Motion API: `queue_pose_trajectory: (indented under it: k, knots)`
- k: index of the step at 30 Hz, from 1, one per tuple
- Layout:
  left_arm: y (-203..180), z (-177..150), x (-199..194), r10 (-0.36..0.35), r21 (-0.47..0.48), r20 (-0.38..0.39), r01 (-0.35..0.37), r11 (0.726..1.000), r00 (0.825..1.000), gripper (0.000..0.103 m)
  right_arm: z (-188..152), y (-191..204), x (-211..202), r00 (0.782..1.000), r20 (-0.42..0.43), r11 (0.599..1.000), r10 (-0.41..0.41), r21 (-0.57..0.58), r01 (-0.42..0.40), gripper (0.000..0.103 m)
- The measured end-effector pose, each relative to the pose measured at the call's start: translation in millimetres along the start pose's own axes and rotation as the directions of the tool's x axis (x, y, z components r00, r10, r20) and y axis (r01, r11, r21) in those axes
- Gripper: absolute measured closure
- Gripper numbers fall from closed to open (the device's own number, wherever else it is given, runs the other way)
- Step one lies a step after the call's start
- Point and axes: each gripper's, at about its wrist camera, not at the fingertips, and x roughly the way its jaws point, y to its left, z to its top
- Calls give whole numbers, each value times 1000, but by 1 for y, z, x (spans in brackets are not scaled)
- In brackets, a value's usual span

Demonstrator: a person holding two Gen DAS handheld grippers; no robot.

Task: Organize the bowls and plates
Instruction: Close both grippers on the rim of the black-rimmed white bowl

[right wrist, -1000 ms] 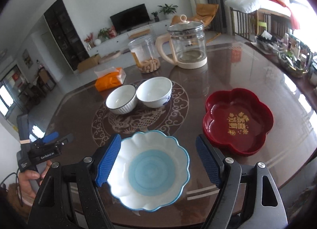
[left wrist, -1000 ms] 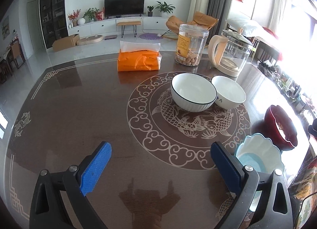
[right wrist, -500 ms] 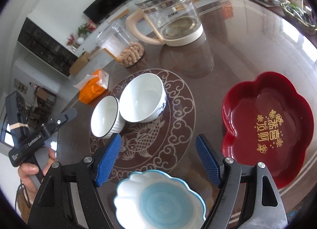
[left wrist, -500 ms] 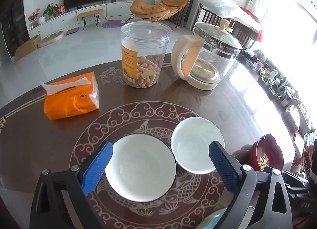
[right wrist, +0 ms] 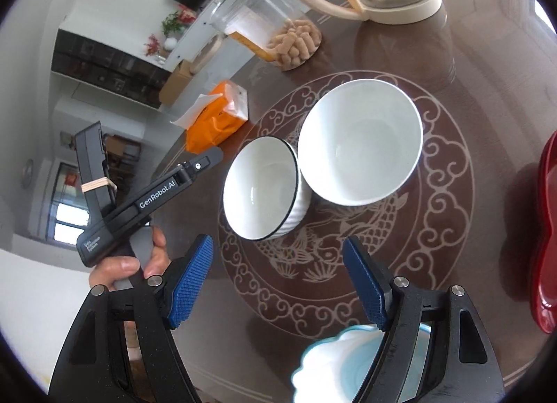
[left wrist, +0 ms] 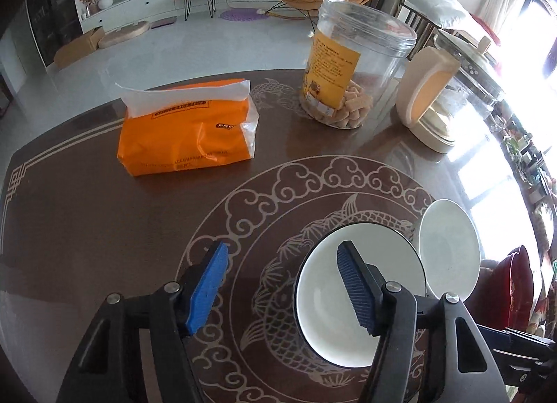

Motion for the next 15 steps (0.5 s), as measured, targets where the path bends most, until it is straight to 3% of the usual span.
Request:
queue_pose_trajectory:
  k: [1,3,11,15]
  knots:
    - [1,-2,5,-2,3,-10,2,1000,1000,46,0,2,7,1000,-10,1000,-1,11,1,28]
    - [-3,-6,12,-6,29,-26,7,1000,1000,55,0,5,22,999,-31,1000,-10,16,10,48]
    - [-13,-14,31,-7,73,-38,9,997,999,78,0,15,55,990,-19,990,-136,-48,135,54]
    - [-19,-20,27,-6,108,-9,7,994,1000,93,0,10,67,984,-23,983,-179,-56,177,72]
